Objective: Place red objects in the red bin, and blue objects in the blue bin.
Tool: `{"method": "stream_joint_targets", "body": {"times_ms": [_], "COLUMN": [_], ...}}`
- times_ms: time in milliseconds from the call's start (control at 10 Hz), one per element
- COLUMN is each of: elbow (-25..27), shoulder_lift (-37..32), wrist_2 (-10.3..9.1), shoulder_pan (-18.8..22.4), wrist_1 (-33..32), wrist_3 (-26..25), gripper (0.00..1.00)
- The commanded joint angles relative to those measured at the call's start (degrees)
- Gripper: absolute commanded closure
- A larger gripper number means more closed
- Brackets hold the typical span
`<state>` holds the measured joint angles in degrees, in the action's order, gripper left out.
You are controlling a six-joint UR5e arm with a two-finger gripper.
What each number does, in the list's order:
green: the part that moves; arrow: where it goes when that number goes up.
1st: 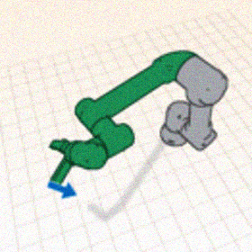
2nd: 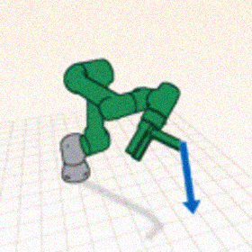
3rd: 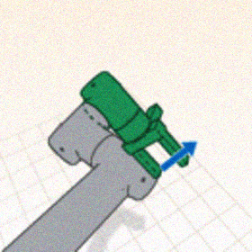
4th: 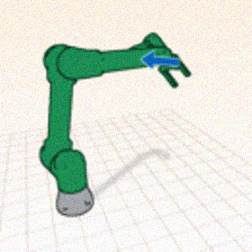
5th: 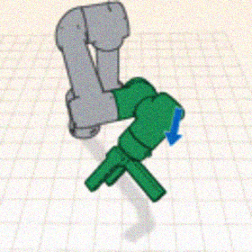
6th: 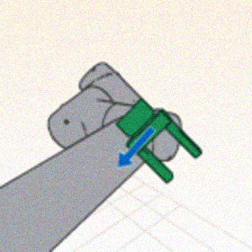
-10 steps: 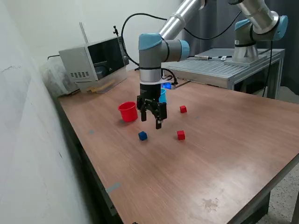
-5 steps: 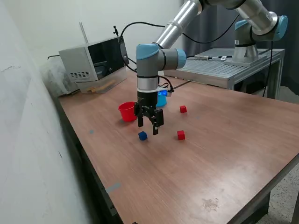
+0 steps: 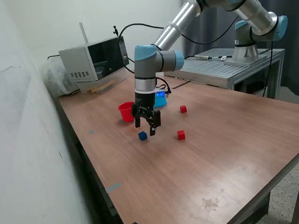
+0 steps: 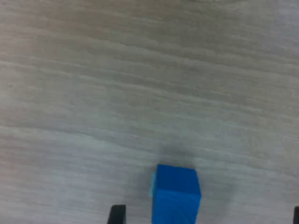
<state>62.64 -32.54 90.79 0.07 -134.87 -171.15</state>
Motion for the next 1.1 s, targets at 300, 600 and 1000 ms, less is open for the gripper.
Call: {"method": "stream_joint_targets", "body": {"times_ms": [300,600,1000], "elbow": [-1.4,-0.6,-0.6], "shoulder_lift": [1.3,2.0,2.0], "wrist_2": [0.0,-0.09,-0.09], "shoulder_pan": [-1.7,-2.3,-2.3], "wrist_1": [-0.3,-0.4,-0.3], "wrist_3": [1.2,1.9,2.1], "gripper": [0.0,0.0,1.0]}}
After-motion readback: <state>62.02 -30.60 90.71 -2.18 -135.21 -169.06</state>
